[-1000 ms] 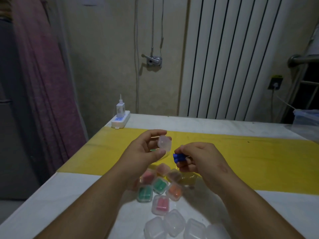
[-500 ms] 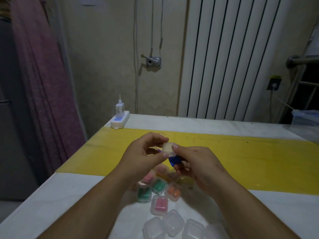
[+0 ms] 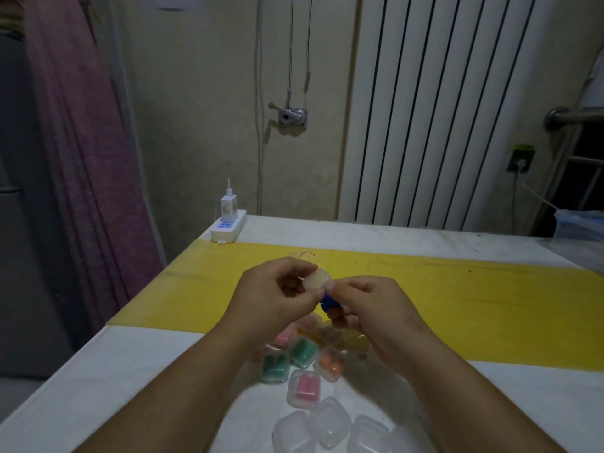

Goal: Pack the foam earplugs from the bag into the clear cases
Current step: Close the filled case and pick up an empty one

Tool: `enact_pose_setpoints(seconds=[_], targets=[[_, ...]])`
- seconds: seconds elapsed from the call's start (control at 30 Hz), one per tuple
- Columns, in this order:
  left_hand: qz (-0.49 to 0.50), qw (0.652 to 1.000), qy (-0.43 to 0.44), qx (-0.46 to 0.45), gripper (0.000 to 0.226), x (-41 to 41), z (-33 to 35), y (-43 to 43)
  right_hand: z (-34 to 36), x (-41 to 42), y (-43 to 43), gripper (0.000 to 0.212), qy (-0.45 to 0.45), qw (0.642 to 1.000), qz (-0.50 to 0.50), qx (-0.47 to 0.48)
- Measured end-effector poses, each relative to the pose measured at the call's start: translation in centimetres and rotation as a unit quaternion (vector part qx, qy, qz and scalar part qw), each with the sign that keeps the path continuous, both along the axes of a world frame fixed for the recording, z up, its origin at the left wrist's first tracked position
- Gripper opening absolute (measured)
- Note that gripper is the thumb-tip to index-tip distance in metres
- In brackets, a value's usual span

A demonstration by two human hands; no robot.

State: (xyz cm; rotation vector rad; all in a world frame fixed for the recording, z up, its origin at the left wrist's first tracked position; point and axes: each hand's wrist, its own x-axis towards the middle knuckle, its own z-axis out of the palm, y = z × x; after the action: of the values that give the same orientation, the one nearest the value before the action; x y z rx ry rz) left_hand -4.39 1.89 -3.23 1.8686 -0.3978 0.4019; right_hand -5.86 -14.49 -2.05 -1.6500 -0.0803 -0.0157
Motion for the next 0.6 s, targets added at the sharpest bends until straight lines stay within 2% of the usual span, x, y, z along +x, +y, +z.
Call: enact_pose_setpoints(seconds=[0.1,0.17,0.23,0.3,0.5,0.6], targets=[[0.010,1.000,-0.002,0.003,0.023,-0.08,-0.03,-0.20,-0.20,0.05,0.20,0.018,-0.024,0.999,-0.017,-0.039],[0.002,0.998,0.022,-0.067,0.020,0.02,0.21,-0.20,-0.35,0.17,0.25,0.016,-0.030,0.997,-0.035,-0.055],[-0.011,0.989,0.053,-0.136,0.031,0.27,0.50,-0.04,-0.41,0.30,0.27,0.014,-0.023,0.998,-0.043,-0.045],[-0.029,0.985,0.068,-0.155,0.041,0.38,0.65,0.06,-0.34,0.32,0.24,0.013,-0.015,0.999,-0.041,-0.027],[-0.043,0.991,0.082,-0.100,0.045,0.15,0.66,0.14,0.02,0.39,-0.41,0.013,-0.010,0.999,-0.041,-0.003],[-0.040,0.994,0.084,-0.057,0.038,0.28,0.27,0.12,-0.05,0.40,-0.66,0.010,-0.003,1.000,-0.030,0.006]])
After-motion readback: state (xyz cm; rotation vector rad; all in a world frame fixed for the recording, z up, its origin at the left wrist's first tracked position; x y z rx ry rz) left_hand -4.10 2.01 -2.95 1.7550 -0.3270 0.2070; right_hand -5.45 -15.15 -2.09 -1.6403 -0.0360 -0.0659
